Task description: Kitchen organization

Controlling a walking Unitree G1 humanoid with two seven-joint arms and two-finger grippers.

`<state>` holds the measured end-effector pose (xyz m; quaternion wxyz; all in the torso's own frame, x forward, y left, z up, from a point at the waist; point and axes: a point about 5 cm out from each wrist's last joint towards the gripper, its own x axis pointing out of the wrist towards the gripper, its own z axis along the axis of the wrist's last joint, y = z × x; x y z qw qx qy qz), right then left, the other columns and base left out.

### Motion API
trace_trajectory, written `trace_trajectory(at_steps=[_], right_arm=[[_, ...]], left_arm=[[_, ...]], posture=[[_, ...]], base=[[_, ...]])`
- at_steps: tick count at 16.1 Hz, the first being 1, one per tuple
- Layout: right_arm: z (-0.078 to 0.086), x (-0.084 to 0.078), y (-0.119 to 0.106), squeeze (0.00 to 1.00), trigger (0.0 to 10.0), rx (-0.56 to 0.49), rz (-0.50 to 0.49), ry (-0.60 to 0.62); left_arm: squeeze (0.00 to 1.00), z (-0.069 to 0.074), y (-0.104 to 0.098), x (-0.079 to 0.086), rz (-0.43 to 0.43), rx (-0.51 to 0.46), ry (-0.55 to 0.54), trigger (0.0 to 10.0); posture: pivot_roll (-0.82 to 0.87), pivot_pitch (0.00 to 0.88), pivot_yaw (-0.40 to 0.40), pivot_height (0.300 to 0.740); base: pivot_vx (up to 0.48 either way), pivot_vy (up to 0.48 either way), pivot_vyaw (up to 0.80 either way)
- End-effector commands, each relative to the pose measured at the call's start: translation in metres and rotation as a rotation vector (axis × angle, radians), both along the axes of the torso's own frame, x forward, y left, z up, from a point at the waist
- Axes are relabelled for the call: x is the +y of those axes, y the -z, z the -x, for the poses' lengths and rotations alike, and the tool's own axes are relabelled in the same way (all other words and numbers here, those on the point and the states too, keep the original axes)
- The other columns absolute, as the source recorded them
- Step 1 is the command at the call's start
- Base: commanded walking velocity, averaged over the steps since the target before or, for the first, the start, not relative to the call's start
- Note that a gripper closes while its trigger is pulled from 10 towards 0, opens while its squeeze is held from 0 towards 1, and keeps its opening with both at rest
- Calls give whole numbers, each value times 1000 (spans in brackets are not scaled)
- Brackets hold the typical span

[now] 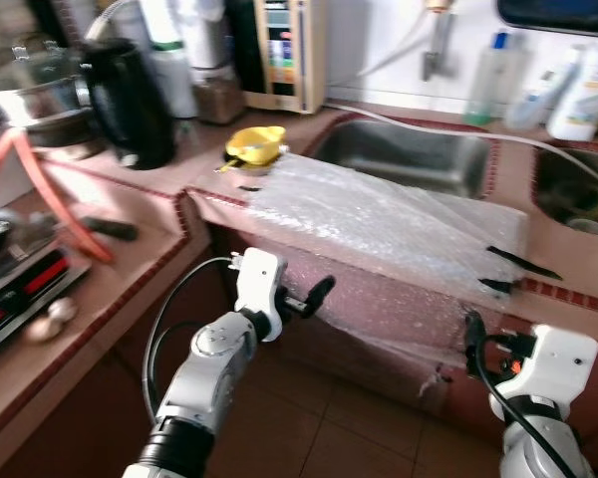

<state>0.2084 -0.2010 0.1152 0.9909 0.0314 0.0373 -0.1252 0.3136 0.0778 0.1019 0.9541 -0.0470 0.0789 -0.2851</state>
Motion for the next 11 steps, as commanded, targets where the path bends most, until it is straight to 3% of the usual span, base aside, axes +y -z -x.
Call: trace_trajectory(at_steps=[1, 4, 7, 11], right_arm=[[1, 0, -5, 0, 10000, -16, 12, -1], [3, -4, -4, 0, 10000, 9, 20, -33], [-6, 2, -1, 0, 10000, 3, 11, -62], [-12, 11, -2, 0, 10000, -7, -7, -85]], left_arm=[[0, -2, -2, 0, -14, -20, -7, 10000], [0, -4, -4, -2, -15, -32, -56, 10000], [0, 1, 1, 16, -18, -32, -121, 10000], [0, 0, 8, 18, -65, -36, -113, 10000]], posture=[[-97, 0, 95, 740], [-22, 0, 46, 740], [-9, 0, 46, 740], [-8, 0, 42, 740]], base=[[0, 0, -769], [0, 0, -779], [0, 0, -781], [0, 0, -759]])
